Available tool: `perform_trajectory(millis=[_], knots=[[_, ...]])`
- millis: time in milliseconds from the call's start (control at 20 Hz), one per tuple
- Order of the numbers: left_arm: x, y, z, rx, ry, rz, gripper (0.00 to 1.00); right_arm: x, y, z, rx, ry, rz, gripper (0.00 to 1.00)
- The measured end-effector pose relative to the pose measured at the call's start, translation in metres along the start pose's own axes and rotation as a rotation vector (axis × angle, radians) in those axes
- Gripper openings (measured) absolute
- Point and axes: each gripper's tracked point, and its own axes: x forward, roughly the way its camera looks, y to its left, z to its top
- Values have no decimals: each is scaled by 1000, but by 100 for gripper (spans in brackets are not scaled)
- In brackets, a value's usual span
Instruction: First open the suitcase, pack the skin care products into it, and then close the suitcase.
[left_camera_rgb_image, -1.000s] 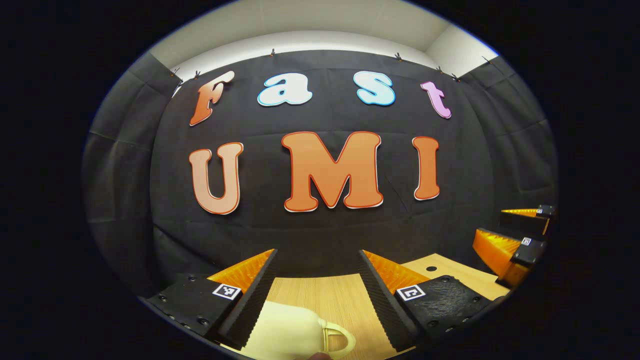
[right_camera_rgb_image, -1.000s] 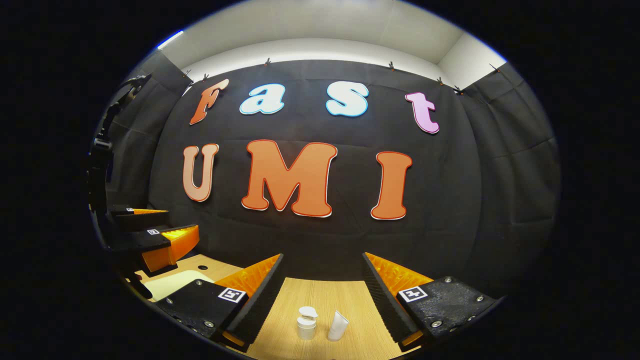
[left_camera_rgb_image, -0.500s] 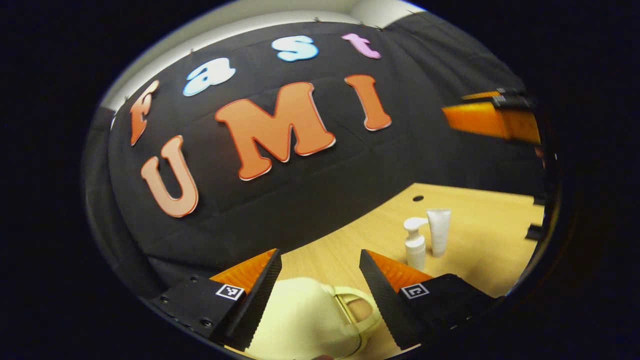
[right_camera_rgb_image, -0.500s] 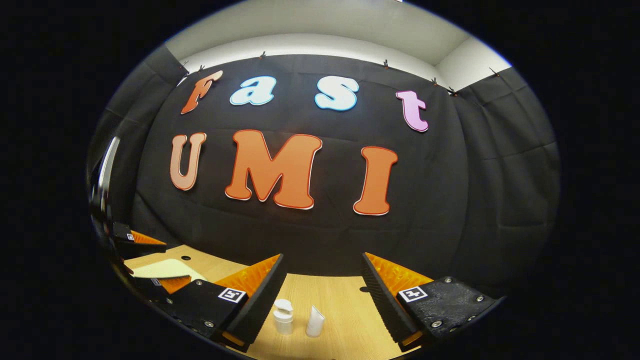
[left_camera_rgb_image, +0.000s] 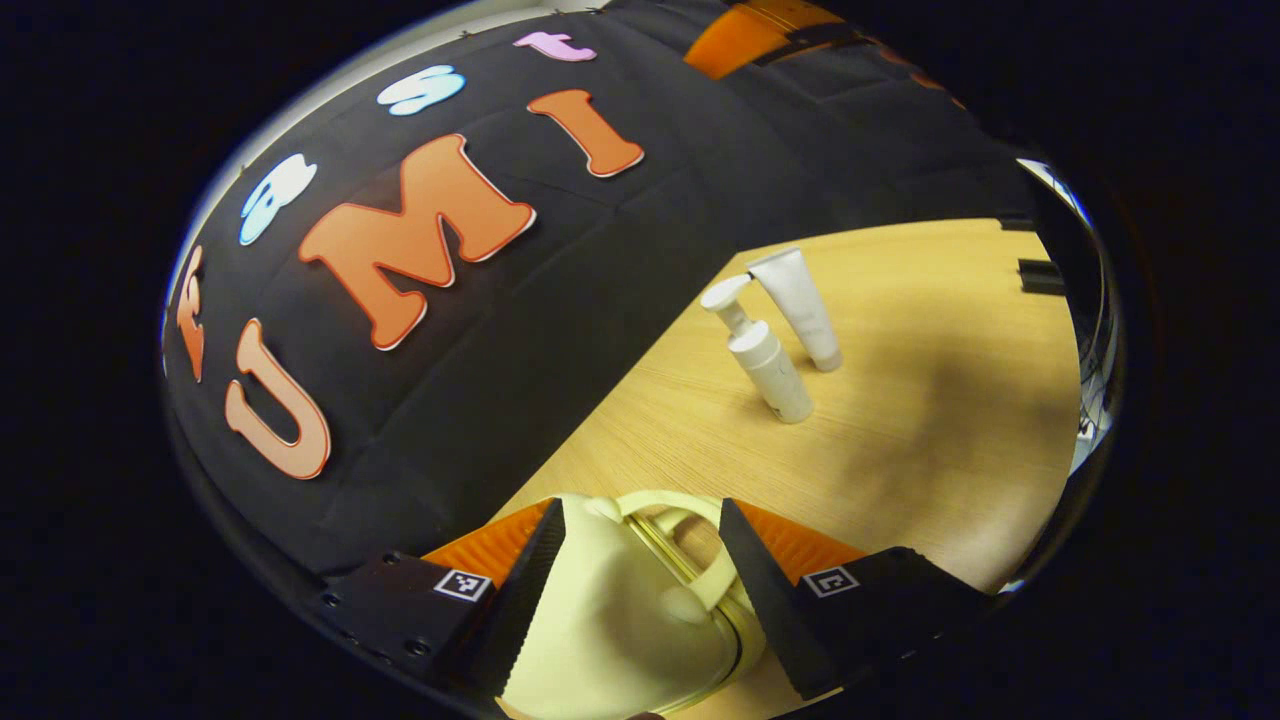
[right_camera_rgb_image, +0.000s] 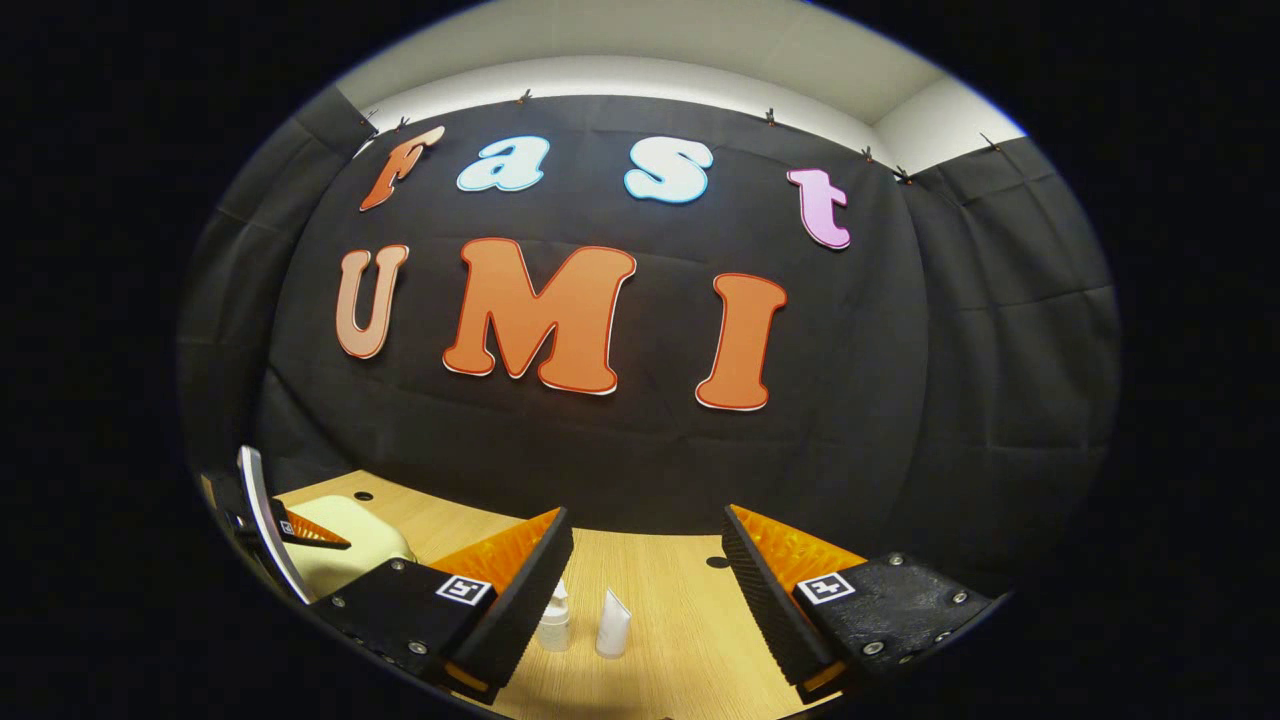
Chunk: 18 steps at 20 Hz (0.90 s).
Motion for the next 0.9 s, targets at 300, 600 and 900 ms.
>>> perform_trajectory(millis=[300,600,900], knots=[[16,-23,-28,161,86,-25,96,1,-6,-7,-13,12,-6,95],[25,-27,-55,376,173,2,89,5,-10,-15,-12,20,-5,95],[38,-38,-66,490,208,18,48,8,-12,-21,-15,29,-1,95]])
